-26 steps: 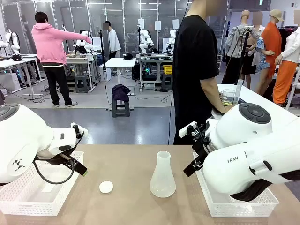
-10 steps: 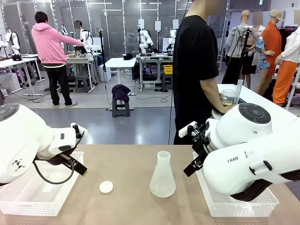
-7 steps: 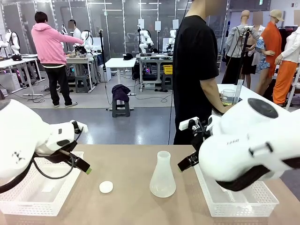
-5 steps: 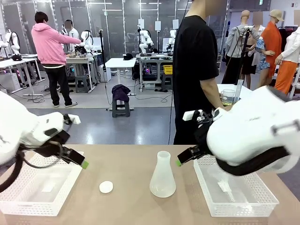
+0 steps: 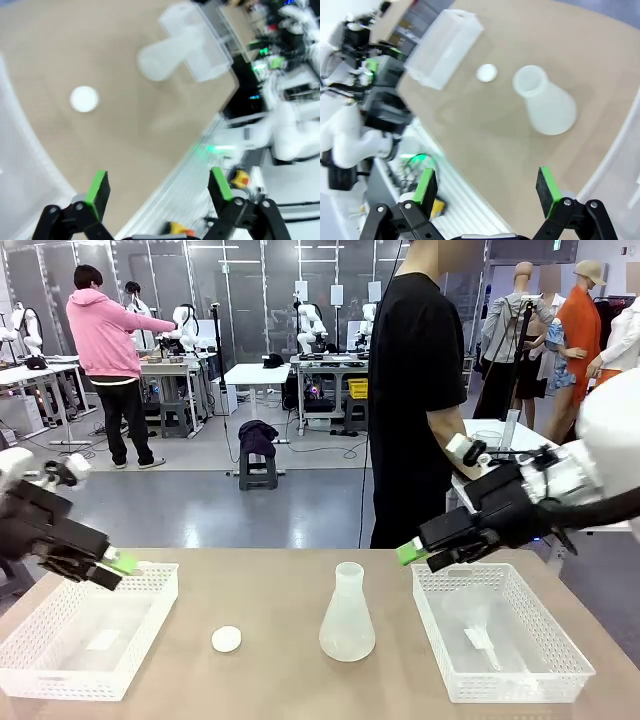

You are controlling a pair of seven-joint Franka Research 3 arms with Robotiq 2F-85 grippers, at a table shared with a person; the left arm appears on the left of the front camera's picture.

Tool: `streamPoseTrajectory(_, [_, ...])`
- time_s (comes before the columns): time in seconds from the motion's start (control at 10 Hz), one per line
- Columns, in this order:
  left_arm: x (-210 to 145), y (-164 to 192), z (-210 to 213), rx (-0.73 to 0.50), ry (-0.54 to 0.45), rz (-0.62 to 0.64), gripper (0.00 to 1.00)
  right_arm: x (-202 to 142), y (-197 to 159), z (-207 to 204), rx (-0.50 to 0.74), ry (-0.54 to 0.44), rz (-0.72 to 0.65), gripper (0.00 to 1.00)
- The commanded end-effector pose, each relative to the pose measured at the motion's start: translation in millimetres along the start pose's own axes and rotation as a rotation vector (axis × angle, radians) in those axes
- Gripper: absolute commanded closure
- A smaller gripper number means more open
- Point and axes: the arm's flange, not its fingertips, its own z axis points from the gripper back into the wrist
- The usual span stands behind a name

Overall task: Prepare the solutions needed for the experiment.
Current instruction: Pick up the Plastic Funnel and insert it into the Big flask.

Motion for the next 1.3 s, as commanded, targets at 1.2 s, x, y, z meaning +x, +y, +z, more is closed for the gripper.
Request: streamPoseTrajectory(1.2, [-2.7,11.9,32.6,-0.390,-0.274,0.207,0.00,28.5,-35.3,20.4,-0.580,0.030,0.340,0.00])
